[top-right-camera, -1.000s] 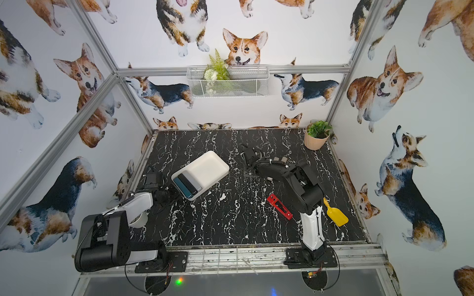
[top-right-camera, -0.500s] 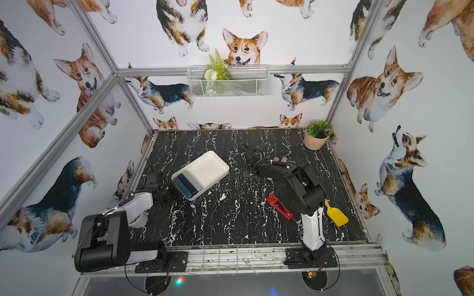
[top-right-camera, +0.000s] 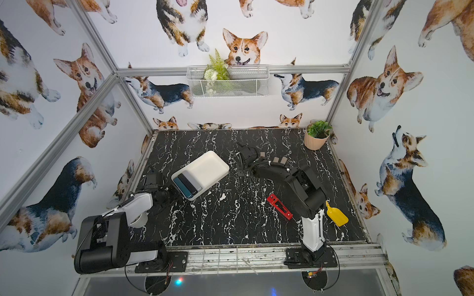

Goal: Put the pruning pliers into the storage box
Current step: Pick up the pruning pliers from the center of the board, then place the pruning pliers in the storage box.

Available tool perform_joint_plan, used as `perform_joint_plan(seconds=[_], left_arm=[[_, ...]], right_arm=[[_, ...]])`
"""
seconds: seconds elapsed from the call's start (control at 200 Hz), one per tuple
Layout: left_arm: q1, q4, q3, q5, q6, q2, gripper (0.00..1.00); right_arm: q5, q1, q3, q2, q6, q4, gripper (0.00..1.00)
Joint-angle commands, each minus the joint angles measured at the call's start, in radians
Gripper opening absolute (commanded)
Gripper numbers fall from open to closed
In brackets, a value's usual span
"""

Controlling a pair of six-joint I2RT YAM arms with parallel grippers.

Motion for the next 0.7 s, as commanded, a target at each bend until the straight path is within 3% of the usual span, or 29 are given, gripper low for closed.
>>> perform_joint_plan(seconds=[0.0,0.696], left_arm=[[0.0,-0.028,-0.004,-0.009,-0.001,-0.007,0.35],[0.0,-0.037,-0.005,-0.013,0.0,-0.018,0.35]], right_arm=[[0.02,0.012,0.023,-0.009,-0.021,0.008,0.0],[-0.078,0.087,0.138,0.028,-0.058,0.025,0.0]])
